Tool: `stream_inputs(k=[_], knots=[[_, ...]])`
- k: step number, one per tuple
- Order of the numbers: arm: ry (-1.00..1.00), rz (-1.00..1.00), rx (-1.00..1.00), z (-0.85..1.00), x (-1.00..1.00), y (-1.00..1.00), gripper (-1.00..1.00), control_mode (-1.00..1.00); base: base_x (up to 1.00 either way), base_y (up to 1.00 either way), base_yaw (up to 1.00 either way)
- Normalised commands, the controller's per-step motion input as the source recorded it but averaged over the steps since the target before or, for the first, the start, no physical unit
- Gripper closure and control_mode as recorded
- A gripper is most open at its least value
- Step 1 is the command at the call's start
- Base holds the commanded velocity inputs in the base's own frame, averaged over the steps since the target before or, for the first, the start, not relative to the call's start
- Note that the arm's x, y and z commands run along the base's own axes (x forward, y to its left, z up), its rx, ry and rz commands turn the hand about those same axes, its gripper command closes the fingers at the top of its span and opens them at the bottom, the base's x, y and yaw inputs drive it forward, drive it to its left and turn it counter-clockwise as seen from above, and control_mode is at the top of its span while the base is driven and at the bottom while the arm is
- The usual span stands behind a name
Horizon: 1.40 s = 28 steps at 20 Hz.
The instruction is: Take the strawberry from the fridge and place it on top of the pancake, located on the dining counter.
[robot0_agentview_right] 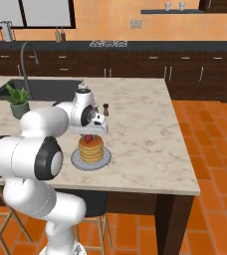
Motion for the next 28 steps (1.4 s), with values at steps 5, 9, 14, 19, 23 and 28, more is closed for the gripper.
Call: stream_inputs(k=[5, 9, 14, 19, 23, 28], knots=[[-0.02, 0.0, 0.0, -0.09, 0.0, 0.0, 1.0, -1.0, 0.0, 0.0, 0.0], [0.0, 0.0, 0.0, 0.0, 0.0, 0.0, -1.0, -1.0, 0.0, 0.0, 0.0], [0.0, 0.0, 0.0, 0.01, 0.04, 0.0, -1.0, -1.0, 0.0, 0.0, 0.0], [-0.05, 0.0, 0.0, 0.19, 0.1, 0.01, -1.0, -1.0, 0.0, 0.0, 0.0], [-0.05, 0.0, -0.04, 0.22, 0.09, 0.22, -1.0, -1.0, 0.0, 0.0, 0.0], [-0.05, 0.0, -0.15, 0.22, -0.73, 0.79, -1.0, -1.0, 0.0, 0.0, 0.0]])
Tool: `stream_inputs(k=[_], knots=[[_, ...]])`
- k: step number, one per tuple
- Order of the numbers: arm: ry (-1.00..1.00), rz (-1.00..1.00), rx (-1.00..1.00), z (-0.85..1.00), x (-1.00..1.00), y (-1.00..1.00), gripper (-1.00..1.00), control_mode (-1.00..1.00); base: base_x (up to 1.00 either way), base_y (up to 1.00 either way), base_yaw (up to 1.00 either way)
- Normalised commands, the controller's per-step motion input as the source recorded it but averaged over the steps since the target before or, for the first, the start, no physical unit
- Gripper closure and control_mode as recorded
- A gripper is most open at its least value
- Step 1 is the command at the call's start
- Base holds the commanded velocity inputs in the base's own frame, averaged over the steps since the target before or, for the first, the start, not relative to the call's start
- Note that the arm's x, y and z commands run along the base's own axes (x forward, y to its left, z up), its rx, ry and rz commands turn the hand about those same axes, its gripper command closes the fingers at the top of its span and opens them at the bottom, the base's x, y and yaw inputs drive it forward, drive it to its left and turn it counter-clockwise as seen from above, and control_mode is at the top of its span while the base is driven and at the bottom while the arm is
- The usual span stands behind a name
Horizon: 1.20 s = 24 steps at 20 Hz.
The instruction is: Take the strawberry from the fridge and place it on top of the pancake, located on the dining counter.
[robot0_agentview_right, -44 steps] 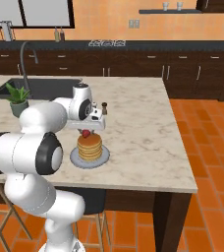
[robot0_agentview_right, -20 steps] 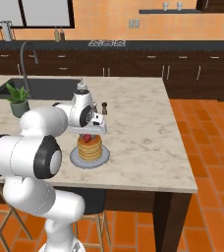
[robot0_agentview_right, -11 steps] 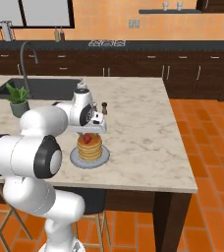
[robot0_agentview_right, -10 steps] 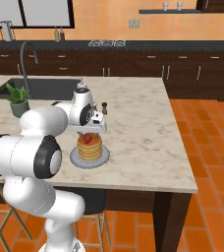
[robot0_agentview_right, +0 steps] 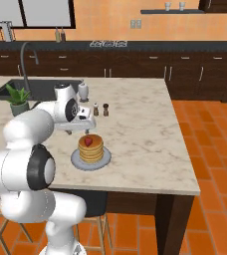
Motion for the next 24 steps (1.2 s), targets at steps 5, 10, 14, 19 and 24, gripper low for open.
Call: stream_inputs(k=[5, 10, 14, 19, 24], knots=[[-0.19, -0.03, -0.13, 0.01, -1.0, 1.0, -1.0, -1.0, 0.0, 0.0, 0.0], [-0.15, -0.05, -0.15, 0.0, -1.0, 1.0, -1.0, -1.0, 0.0, 0.0, 0.0], [-0.07, -0.02, -0.27, 0.0, -1.0, 0.96, -1.0, -1.0, 0.0, 0.0, 0.0], [0.01, 0.0, -0.2, -0.06, -0.21, 0.4, -1.0, -1.0, 0.0, 0.0, 0.0], [0.0, 0.0, -0.01, -0.02, 0.0, 0.0, -1.0, -1.0, 0.0, 0.0, 0.0]])
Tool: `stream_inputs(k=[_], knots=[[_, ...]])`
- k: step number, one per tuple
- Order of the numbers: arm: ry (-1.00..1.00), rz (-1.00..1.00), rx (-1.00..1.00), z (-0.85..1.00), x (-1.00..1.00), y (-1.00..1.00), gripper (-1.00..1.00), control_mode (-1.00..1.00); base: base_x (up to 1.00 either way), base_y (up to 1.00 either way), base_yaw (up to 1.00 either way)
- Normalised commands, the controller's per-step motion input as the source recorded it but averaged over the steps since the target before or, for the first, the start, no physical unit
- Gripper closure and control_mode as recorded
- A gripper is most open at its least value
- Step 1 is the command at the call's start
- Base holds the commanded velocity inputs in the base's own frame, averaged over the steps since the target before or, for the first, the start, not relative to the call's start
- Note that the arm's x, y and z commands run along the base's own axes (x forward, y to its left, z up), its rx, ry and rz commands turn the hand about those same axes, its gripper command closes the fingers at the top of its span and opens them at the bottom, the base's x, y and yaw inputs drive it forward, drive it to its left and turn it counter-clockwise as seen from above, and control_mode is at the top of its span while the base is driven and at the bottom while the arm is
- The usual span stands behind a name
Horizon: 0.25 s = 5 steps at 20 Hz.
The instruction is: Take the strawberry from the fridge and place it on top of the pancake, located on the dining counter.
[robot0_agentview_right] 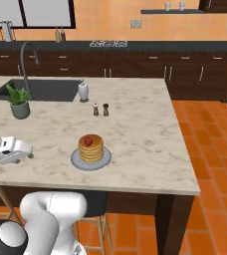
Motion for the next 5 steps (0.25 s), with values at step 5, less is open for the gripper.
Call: stream_inputs(k=[5], knots=[[0.0, 0.0, 0.0, 0.0, 0.0, 0.0, -1.0, -1.0, 0.0, 0.0, 0.0]])
